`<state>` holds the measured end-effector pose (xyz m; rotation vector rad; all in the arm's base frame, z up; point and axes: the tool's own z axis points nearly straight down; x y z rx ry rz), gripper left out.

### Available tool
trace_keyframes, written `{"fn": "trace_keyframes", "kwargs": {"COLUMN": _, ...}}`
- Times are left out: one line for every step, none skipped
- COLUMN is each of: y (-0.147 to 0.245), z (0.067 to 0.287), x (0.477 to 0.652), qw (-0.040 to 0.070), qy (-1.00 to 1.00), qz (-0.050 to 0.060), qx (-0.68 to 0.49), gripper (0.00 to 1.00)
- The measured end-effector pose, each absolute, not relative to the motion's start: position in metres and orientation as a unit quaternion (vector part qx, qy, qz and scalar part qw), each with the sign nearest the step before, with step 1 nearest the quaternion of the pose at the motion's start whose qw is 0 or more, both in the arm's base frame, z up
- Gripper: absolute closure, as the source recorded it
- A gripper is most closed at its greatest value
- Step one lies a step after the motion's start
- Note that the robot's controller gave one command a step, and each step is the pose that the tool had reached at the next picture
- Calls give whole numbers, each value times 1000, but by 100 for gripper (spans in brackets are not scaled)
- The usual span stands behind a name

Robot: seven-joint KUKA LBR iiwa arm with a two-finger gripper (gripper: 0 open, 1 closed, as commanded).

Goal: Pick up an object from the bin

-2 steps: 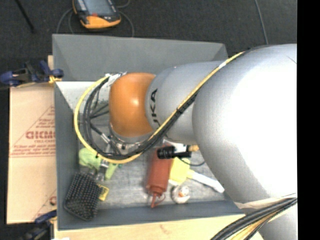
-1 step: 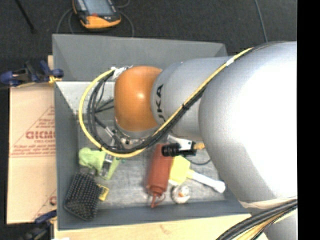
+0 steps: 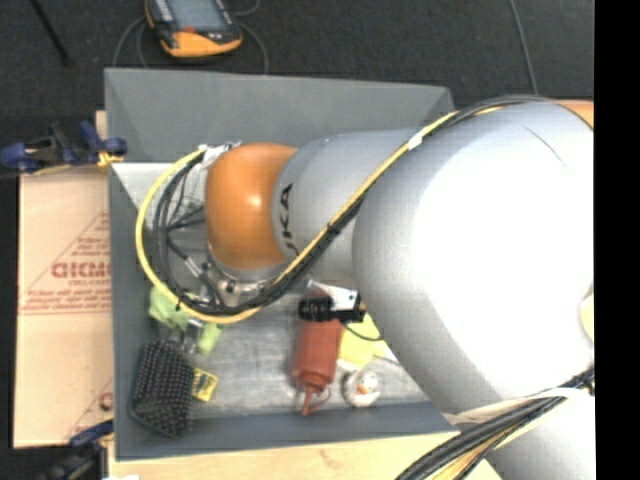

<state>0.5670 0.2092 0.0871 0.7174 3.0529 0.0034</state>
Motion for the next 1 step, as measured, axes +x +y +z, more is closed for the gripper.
{"fn": "trace_keyframes", "kwargs": {"y": 204, "z": 73, "x": 579, "qw": 3, "qy": 960, "qz": 3, "qx": 278, "gripper": 100}}
